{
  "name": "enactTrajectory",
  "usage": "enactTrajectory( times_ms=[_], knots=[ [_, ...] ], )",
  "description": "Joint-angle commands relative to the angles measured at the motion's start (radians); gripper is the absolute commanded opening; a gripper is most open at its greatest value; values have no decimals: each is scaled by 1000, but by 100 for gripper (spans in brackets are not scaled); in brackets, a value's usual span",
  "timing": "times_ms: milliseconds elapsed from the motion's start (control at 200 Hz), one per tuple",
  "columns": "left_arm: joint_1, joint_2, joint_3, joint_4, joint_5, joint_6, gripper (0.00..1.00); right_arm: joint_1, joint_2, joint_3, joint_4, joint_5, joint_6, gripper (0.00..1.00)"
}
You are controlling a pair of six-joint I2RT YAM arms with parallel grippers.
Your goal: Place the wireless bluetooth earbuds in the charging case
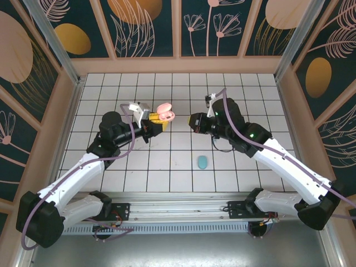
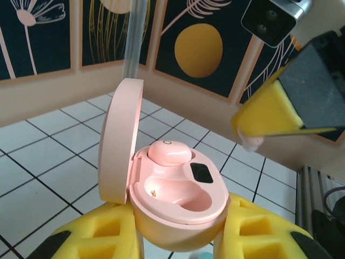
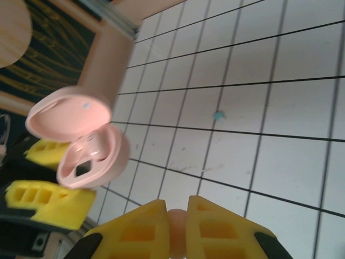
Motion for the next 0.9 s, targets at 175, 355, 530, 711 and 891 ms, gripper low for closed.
enactTrajectory(
  times_ms=[175, 355, 530, 711, 891],
  knots=[
    [3, -37, -57, 114, -22, 11, 0, 80, 27, 92, 183, -68, 7, 4],
    [2, -32, -64, 123, -20, 23, 0, 84, 68, 111, 241, -128, 12, 5],
    [2, -24, -59, 137, -11, 17, 0, 84, 138, 128, 268, -158, -3, 5],
    [3, -35, -70, 131, -18, 26, 0, 83, 204, 162, 280, -147, -13, 5],
    [3, -47, -71, 119, -22, 35, 0, 82, 244, 181, 268, -169, -13, 5]
  ],
)
